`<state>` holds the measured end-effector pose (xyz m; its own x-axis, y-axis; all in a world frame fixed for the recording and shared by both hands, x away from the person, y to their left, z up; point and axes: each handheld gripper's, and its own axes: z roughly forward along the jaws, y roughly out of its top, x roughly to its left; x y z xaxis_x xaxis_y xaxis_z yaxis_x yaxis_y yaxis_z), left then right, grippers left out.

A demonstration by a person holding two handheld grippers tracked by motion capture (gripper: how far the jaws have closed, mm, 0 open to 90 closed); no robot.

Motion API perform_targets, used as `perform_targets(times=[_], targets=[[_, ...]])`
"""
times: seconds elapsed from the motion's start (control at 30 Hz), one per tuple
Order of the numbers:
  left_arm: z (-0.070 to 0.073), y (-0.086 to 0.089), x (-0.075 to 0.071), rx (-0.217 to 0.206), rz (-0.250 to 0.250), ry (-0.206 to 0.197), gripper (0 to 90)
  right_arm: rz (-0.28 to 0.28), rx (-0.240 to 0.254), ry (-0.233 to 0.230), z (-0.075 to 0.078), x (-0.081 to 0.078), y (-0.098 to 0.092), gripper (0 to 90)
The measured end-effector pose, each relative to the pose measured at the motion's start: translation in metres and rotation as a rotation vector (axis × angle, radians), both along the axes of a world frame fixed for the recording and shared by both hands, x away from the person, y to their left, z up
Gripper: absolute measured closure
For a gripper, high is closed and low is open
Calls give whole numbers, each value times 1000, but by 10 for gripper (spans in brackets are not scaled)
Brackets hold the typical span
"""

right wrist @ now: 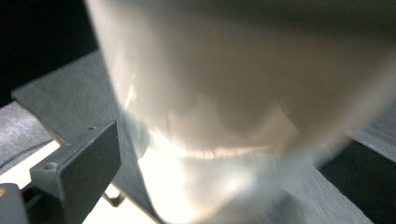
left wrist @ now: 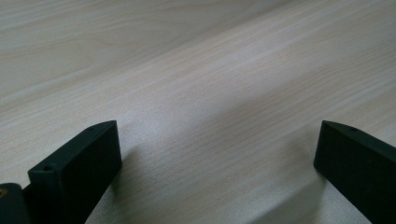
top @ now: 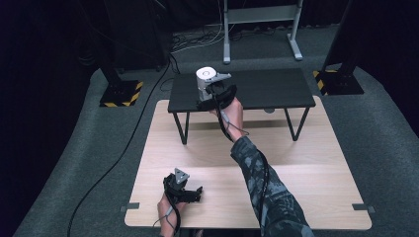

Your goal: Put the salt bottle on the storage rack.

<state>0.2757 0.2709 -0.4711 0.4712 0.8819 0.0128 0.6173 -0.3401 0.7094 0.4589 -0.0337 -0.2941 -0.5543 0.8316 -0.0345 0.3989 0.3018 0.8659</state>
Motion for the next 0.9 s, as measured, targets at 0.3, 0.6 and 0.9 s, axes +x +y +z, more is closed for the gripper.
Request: perform_targets(times=[0.3,0.6,0.9], targets=[[0,0,0,0,1,-1,3,-23,14,-5,-20,-43,-58,0],[0,0,0,0,1,-1,2,-112,28,-70,-58,-129,-132,0],[0,0,0,0,2,-2,3,-271,26,16,-109,-199,-194,0]])
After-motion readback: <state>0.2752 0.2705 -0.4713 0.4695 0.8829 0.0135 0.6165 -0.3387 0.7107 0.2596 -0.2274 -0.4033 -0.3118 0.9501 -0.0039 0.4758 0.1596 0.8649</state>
